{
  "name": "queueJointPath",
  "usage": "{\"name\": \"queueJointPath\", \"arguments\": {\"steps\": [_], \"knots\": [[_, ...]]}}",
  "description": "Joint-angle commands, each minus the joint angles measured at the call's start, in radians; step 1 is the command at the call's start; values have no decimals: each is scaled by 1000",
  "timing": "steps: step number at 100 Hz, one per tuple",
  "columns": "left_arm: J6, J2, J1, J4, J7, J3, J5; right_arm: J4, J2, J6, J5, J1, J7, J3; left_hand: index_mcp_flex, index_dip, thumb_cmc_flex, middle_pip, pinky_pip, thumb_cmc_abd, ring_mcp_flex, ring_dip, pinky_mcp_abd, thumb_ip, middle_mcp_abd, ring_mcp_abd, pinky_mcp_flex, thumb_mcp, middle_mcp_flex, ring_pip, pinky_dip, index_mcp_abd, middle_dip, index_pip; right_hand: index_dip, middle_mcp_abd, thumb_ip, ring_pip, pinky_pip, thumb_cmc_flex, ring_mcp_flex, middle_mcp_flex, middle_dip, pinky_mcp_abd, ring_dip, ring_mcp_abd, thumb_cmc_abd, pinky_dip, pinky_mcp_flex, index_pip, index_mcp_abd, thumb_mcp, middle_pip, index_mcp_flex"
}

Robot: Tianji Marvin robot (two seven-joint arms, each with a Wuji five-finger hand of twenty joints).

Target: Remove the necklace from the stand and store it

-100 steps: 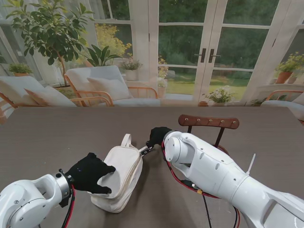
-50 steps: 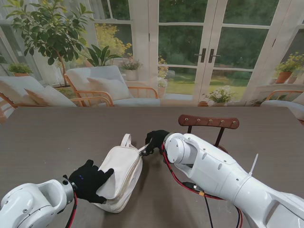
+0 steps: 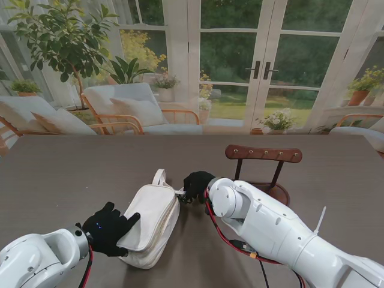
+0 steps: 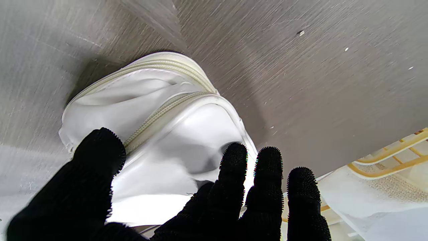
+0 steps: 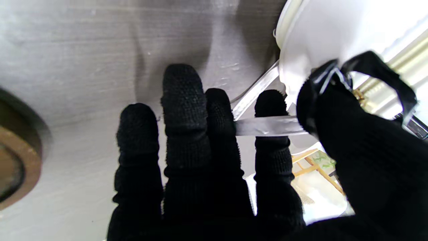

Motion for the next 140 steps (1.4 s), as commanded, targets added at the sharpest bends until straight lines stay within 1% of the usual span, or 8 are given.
{"name": "queueJointPath", "arguments": {"steps": [1,5,29,49,81,99,124,140], "knots": [[-3,2,3,23,-25,-12,11,-11,9,-22,-2,-38,10,5,55,21,-6,17,26,-5,7,12,-1,13,-10,3,-2,23,22,24,17,8,13,53,21,-65,-12,21,58,24,57,49,46,-21,19,-19,2,4,48,53,-29,56,11,26],[-2,2,1,29,-23,-15,11,-22,17,-32,2,-55,11,19,56,20,-5,19,30,-2,8,13,0,13,-7,4,-1,22,25,26,17,8,13,53,25,-65,-10,23,64,26,65,60,65,-21,23,-16,7,-1,53,59,-28,60,-1,26],[9,3,-40,77,-15,-17,-3,-103,59,-101,-14,-163,10,89,66,22,7,25,45,13,12,16,0,16,-5,8,0,12,30,35,17,2,16,57,57,-69,1,28,79,21,94,77,80,-30,26,-24,22,-4,76,86,-21,78,6,15],[5,6,-102,127,-2,5,-21,-172,81,-142,-25,-248,0,135,71,25,8,29,57,20,17,17,1,18,-9,6,4,8,34,40,15,-9,18,60,72,-65,6,32,84,18,101,74,89,-32,30,-22,29,-8,81,95,-13,89,10,6],[38,9,-217,210,32,50,-7,-313,121,-204,-50,-397,12,225,68,31,16,33,76,39,19,17,2,19,-8,10,7,-6,36,47,10,-23,19,61,82,-61,13,41,92,18,111,76,94,-35,34,-23,25,-12,86,104,-7,100,17,6],[56,12,-266,249,44,70,35,-396,145,-244,-65,-476,37,277,63,35,17,34,84,52,21,16,2,21,-9,11,9,-21,37,49,6,-29,18,60,86,-58,17,45,95,17,113,76,96,-34,34,-18,27,-14,86,105,-3,103,20,6],[129,11,-338,330,55,110,23,-504,177,-317,-66,-575,102,341,68,40,30,35,100,78,28,18,9,25,0,24,13,-50,45,56,3,-28,19,61,88,-54,19,47,98,21,112,77,96,-33,34,-14,26,-16,85,104,5,97,19,6],[156,14,-401,389,52,149,10,-551,194,-381,-67,-629,133,367,72,41,37,37,110,93,31,20,10,28,3,25,16,-71,50,62,2,-27,21,62,89,-55,20,47,98,20,111,76,96,-34,34,-19,30,-18,84,102,3,92,17,5]]}}
